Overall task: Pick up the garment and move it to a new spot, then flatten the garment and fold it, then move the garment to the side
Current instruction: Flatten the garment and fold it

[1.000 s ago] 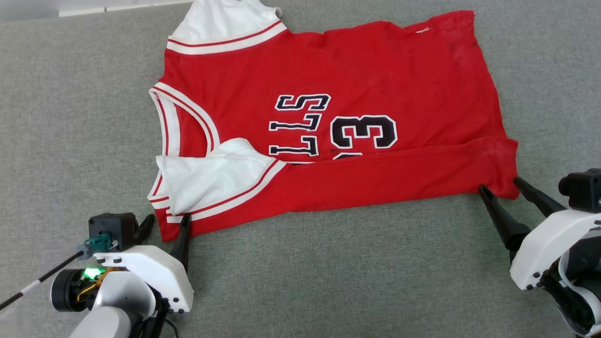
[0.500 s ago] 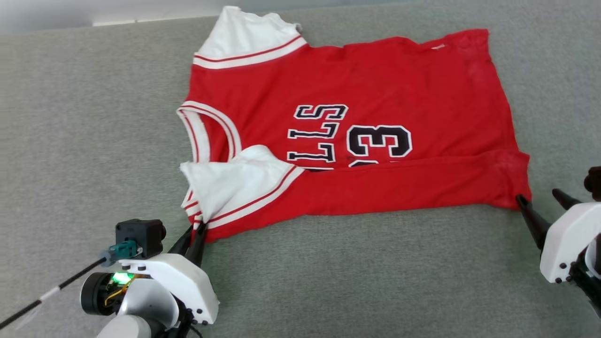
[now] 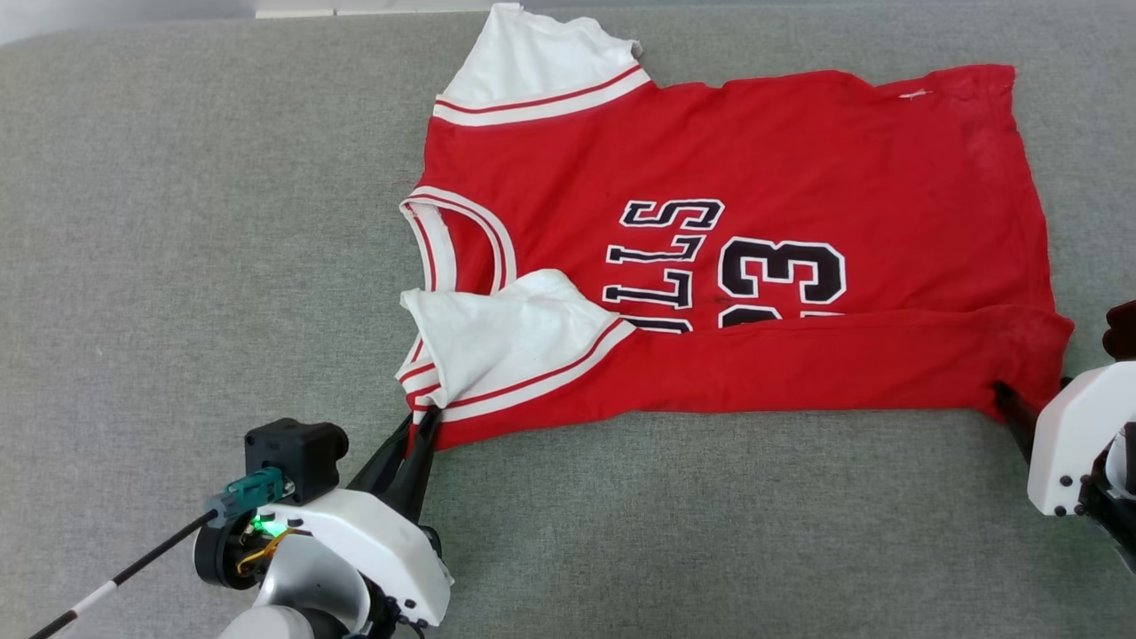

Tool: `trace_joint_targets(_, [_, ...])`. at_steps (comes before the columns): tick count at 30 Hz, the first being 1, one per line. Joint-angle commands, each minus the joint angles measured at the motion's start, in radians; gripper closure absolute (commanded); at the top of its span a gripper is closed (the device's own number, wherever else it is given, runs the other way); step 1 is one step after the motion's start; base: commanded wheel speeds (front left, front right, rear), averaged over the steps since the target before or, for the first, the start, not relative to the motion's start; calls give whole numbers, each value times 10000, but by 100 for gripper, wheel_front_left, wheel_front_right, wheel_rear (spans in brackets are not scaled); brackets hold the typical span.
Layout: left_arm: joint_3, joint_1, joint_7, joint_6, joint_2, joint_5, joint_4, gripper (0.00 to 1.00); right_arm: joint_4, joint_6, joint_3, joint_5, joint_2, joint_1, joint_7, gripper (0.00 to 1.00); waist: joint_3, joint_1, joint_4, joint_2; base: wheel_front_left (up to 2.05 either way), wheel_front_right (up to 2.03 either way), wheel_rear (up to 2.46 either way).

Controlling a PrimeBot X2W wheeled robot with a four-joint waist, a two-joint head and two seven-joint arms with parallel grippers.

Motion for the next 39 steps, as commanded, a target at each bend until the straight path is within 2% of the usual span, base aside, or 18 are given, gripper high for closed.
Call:
trace_joint_targets(1, [-35,-133,-86,-77,-29,84,46,100,426,18,361,212,140,219,238,0,109,1,94,0,0,0,0])
trace_joint_targets(2, [-35,-133,-86,-77,-29,84,46,100,426,18,361,212,140,219,238,0,109,1,94,0,0,0,0])
trace_joint_targets(3, [-75,-147,-77,-125,-19,88,125,100,579,21,558,313,123,300,319,26,155,1,122,0,0,0,0])
trace_joint_targets(4, [-92,-152,-71,-125,15,118,164,100,650,21,606,352,101,314,328,68,175,1,131,0,0,0,0])
trace_joint_targets(5, [-96,-167,-77,-123,45,124,209,100,700,21,679,366,60,309,330,100,189,1,136,0,0,0,0])
trace_joint_targets(16, [-129,95,-143,-317,377,102,838,100,417,3,767,711,-667,306,300,100,-492,1,-116,0,0,0,0])
trace_joint_targets(26, [-276,1390,233,-484,971,-306,823,100,-1025,-2,506,1458,-1439,1406,1232,100,-1465,1,-436,0,0,0,0])
trace_joint_targets(32, [-243,2635,516,-257,1388,-660,-37,100,-2168,-2,-65,1842,-1368,2606,1897,100,-1565,1,-586,0,0,0,0])
trace_joint_targets(37, [-459,2764,750,-270,1427,-683,120,100,-2259,-2,-251,1633,-1331,3088,2053,100,-1546,1,-600,0,0,0,0])
trace_joint_targets(39, [-556,2596,677,-365,1251,-699,289,100,-2100,-1,-179,1622,-1193,3116,1967,100,-1503,1,-601,0,0,0,0])
